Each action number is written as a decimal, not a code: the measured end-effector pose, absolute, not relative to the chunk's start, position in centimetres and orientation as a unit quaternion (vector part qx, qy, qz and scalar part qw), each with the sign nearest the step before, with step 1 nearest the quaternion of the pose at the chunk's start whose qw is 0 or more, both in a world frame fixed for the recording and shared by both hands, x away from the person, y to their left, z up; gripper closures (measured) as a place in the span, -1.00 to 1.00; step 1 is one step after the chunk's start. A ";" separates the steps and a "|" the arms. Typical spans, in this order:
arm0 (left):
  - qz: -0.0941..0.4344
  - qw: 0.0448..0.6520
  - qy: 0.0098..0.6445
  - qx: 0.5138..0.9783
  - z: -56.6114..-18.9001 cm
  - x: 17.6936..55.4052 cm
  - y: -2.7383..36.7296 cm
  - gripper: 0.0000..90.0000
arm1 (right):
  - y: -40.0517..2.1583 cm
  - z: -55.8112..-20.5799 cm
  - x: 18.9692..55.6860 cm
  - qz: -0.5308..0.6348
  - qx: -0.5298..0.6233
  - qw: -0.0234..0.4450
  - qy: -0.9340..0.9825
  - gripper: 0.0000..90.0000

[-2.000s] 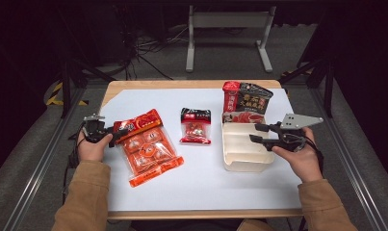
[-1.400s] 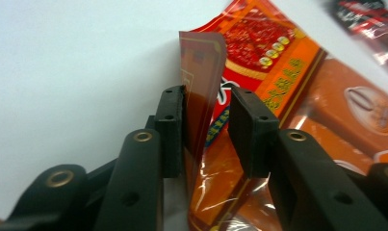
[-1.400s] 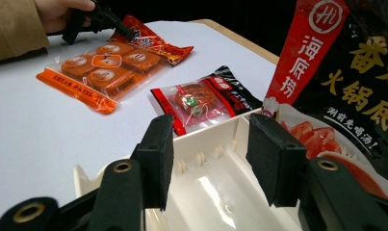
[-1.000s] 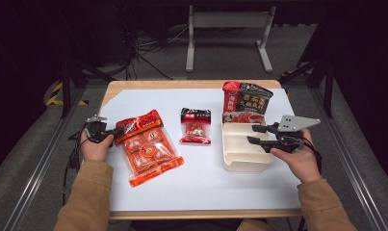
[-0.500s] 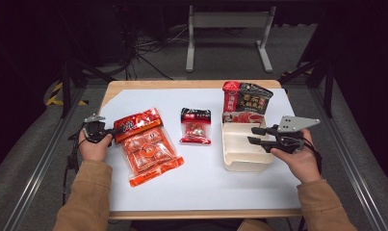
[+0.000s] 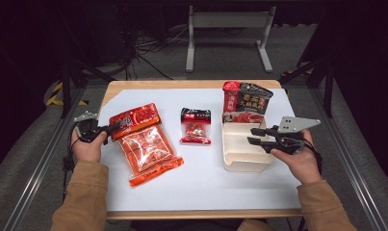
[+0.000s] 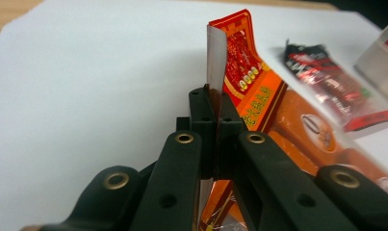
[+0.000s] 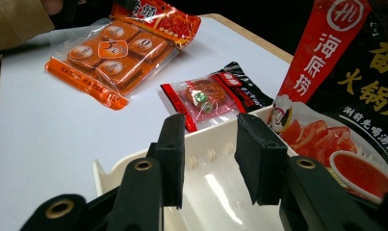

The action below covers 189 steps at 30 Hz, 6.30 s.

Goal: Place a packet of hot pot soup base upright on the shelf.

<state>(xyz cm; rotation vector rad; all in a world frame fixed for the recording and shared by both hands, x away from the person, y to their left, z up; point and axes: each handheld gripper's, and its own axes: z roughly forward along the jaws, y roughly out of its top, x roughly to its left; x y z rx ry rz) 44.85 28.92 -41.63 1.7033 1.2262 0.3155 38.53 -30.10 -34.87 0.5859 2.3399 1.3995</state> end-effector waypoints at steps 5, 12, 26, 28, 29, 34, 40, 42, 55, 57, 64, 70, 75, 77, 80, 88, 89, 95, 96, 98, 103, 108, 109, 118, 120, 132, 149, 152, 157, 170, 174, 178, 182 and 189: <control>0.133 0.503 0.494 0.697 -40.6 44.3 29.0 1.00 | -30.1 -34.6 38.4 0.496 0.206 0.176 0.825 0.43; 0.144 0.524 0.473 0.694 -38.8 43.1 28.3 1.00 | -30.0 -34.1 38.1 0.500 0.203 0.179 0.823 0.43; 0.154 0.572 0.412 0.693 -34.1 40.4 26.1 1.00 | -29.5 -32.4 37.8 0.506 0.196 0.186 0.819 0.44; 0.155 0.576 0.401 0.695 -33.6 40.1 25.8 1.00 | -29.3 -32.3 37.8 0.505 0.194 0.185 0.821 0.45; 0.157 0.577 0.397 0.696 -33.3 39.9 25.6 1.00 | -29.2 -32.3 37.8 0.504 0.192 0.185 0.821 0.45; 0.161 0.583 0.376 0.701 -32.3 39.1 24.8 1.00 | -28.7 -31.9 37.7 0.506 0.185 0.186 0.821 0.45; 0.162 0.592 0.347 0.709 -30.9 37.8 23.6 1.00 | -28.7 -31.4 37.5 0.511 0.181 0.191 0.818 0.46; 0.166 0.592 0.339 0.712 -30.6 37.6 23.3 1.00 | -28.8 -31.4 37.5 0.512 0.181 0.191 0.817 0.46; 0.159 0.610 0.253 0.734 -27.9 34.8 19.8 1.00 | -28.3 -31.0 37.4 0.529 0.177 0.189 0.808 0.33; 0.164 0.608 0.240 0.739 -27.6 34.4 19.2 1.00 | -28.1 -30.9 37.5 0.530 0.175 0.189 0.808 0.32; 0.151 0.615 0.217 0.743 -27.0 33.8 18.4 1.00 | -27.4 -30.6 37.4 0.539 0.165 0.186 0.805 0.31; 0.157 0.617 0.206 0.743 -26.7 33.6 17.9 1.00 | -26.8 -30.6 37.6 0.542 0.162 0.181 0.804 0.29; 0.155 0.621 0.199 0.742 -26.4 33.4 17.4 1.00 | -26.0 -30.6 37.7 0.549 0.159 0.172 0.802 0.16; 0.155 0.624 0.194 0.741 -26.3 33.4 17.3 1.00 | -25.5 -30.6 37.8 0.553 0.158 0.168 0.801 0.09; 0.154 0.628 0.189 0.739 -26.1 33.3 17.0 1.00 | -24.8 -30.8 38.0 0.562 0.160 0.157 0.797 -0.05; 0.147 0.632 0.183 0.738 -25.7 33.4 16.3 1.00 | -22.8 -31.5 38.4 0.577 0.154 0.129 0.792 -0.15; 0.147 0.635 0.182 0.736 -25.7 33.4 16.2 1.00 | -22.5 -31.6 38.4 0.579 0.155 0.125 0.791 -0.16; 0.148 0.637 0.178 0.735 -25.6 33.3 15.7 1.00 | -20.5 -32.6 38.9 0.587 0.156 0.112 0.786 -0.23; 0.148 0.637 0.177 0.736 -25.6 33.3 15.7 1.00 | -20.3 -32.7 39.1 0.588 0.158 0.110 0.786 -0.25; 0.148 0.637 0.176 0.736 -25.6 33.3 15.7 1.00 | -19.8 -33.0 39.3 0.587 0.157 0.107 0.787 -0.27; 0.146 0.639 0.172 0.736 -25.6 33.2 15.6 1.00 | -18.6 -33.8 39.5 0.587 0.147 0.098 0.790 -0.36; 0.147 0.638 0.169 0.737 -25.6 33.2 15.4 1.00 | -17.9 -34.3 39.6 0.591 0.137 0.092 0.789 -0.40; 0.145 0.638 0.169 0.737 -25.6 33.2 15.4 1.00 | -17.8 -34.4 39.6 0.591 0.136 0.091 0.790 -0.40; 0.144 0.641 0.164 0.736 -25.6 33.1 15.3 1.00 | -16.6 -35.2 39.8 0.593 0.120 0.092 0.791 -0.41; 0.146 0.640 0.164 0.737 -25.6 33.1 15.3 1.00 | -16.4 -35.3 39.8 0.594 0.116 0.093 0.791 -0.41; 0.145 0.642 0.156 0.736 -25.6 32.9 15.0 1.00 | -15.1 -35.8 39.5 0.587 0.084 0.084 0.801 -0.41; 0.150 0.651 0.156 0.727 -25.5 32.8 15.4 1.00 | -14.7 -35.7 39.1 0.582 0.057 0.060 0.809 -0.16; 0.151 0.655 0.157 0.723 -25.5 32.8 15.4 1.00 | -14.8 -35.5 39.0 0.585 0.052 0.054 0.807 -0.06; 0.152 0.656 0.156 0.723 -25.5 32.8 15.4 1.00 | -14.9 -35.4 38.8 0.586 0.042 0.039 0.809 0.23; 0.149 0.660 0.162 0.719 -25.6 33.1 15.8 1.00 | -15.1 -34.6 38.3 0.572 0.028 0.044 0.819 0.55; 0.150 0.662 0.161 0.717 -25.7 33.2 15.9 0.99 | -15.3 -34.1 38.0 0.563 0.036 0.035 0.825 0.56; 0.153 0.658 0.170 0.717 -25.6 33.1 16.0 0.98 | -15.5 -33.6 37.9 0.558 0.042 0.028 0.828 0.56; 0.153 0.654 0.174 0.720 -25.7 33.3 16.2 0.95 | -15.7 -33.3 37.9 0.555 0.047 0.021 0.830 0.56; 0.144 0.625 0.205 0.739 -26.2 34.2 16.4 0.51 | -16.4 -32.6 38.1 0.539 0.068 0.030 0.839 0.56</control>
